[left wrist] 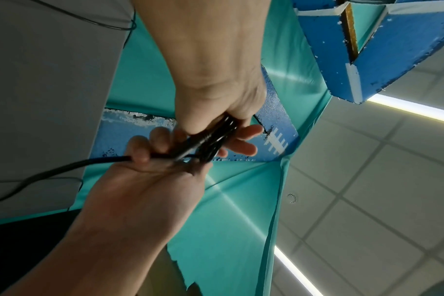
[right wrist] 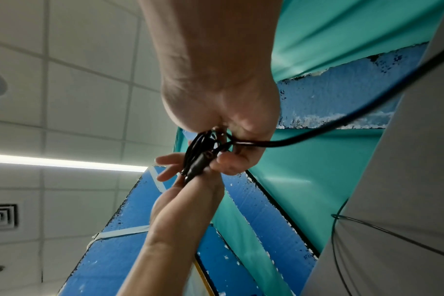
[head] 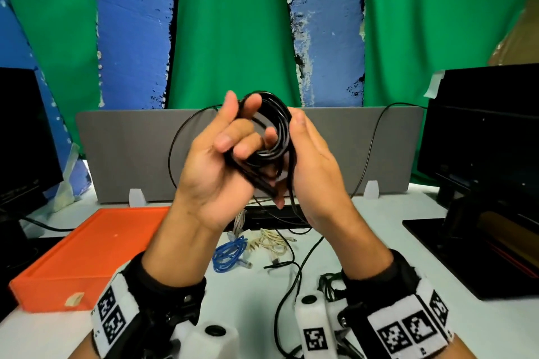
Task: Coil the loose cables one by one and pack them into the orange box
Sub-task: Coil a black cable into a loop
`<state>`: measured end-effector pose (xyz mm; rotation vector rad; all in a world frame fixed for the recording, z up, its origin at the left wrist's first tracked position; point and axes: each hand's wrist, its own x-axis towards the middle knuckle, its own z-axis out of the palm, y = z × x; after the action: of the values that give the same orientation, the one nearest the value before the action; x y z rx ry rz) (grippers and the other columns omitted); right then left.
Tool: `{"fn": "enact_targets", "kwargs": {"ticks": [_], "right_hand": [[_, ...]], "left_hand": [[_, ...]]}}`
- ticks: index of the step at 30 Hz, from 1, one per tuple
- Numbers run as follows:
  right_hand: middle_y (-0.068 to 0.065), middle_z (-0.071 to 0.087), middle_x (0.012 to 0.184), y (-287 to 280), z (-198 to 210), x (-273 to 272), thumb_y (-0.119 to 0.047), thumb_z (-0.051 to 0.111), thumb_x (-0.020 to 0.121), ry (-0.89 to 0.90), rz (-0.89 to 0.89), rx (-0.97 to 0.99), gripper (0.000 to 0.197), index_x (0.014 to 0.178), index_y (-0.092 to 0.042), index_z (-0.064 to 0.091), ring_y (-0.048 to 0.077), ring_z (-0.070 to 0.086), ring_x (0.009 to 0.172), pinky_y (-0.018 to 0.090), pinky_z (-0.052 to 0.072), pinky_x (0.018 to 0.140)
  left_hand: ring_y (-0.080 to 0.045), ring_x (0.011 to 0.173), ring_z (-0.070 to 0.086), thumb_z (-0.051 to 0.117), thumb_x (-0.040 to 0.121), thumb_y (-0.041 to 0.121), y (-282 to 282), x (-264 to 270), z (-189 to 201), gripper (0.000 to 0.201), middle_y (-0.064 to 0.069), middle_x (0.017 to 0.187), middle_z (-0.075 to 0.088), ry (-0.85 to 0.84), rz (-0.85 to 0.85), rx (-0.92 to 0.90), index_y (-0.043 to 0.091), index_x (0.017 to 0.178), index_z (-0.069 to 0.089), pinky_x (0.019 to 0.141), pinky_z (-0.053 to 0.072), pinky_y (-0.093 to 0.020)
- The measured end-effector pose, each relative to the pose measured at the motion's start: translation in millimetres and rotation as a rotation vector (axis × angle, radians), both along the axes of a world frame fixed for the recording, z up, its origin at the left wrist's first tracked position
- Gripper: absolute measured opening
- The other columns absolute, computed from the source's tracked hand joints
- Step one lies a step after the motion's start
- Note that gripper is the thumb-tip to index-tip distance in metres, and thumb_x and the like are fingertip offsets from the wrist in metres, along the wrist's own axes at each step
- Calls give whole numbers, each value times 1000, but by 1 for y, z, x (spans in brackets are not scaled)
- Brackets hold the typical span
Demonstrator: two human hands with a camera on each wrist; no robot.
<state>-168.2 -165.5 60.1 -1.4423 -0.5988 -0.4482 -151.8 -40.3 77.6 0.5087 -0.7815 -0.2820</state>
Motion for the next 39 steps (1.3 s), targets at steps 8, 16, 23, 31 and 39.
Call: {"fn": "enact_targets", "kwargs": {"ticks": [8,16,23,31,39], "right_hand": [[-2,61,67,10,-21,11,-36,41,106,-71,-121,-820,19,106,-21,54,13,55,56,39,49,58],[-13,61,73,-16,4,-5,-10,56,88,-238,-179,-612,12,89,-22,52,17,55,67,33,50,65],[-10,53,87,-31,10,0,-16,67,94,-408,-213,-361,21,106,-30,56,5,53,71,20,43,70],[-12,69,98,-4,-4,-2,-80,27,88,-195,-179,-224,65,119,-37,65,14,68,97,49,57,81],[-9,64,71,1,5,-10,-54,50,98,-271,-382,-202,35,76,-29,62,6,61,61,28,50,56]], "left_hand": [[-15,84,71,37,105,22,24,11,8,29,7,62,58,-203,733,186,2,117,55,90,51,-30],[-8,47,54,45,103,32,33,11,-2,32,5,53,57,-752,1155,1260,20,74,52,53,42,-29],[-28,45,33,38,96,55,34,-2,1,55,3,43,26,-530,263,926,19,73,73,57,39,-22],[-3,26,31,67,88,37,15,12,-11,31,14,34,32,-263,10,503,16,67,55,54,47,-24],[-7,27,37,69,87,35,15,10,-11,30,10,33,29,-200,73,516,15,68,59,59,51,-25]]}}
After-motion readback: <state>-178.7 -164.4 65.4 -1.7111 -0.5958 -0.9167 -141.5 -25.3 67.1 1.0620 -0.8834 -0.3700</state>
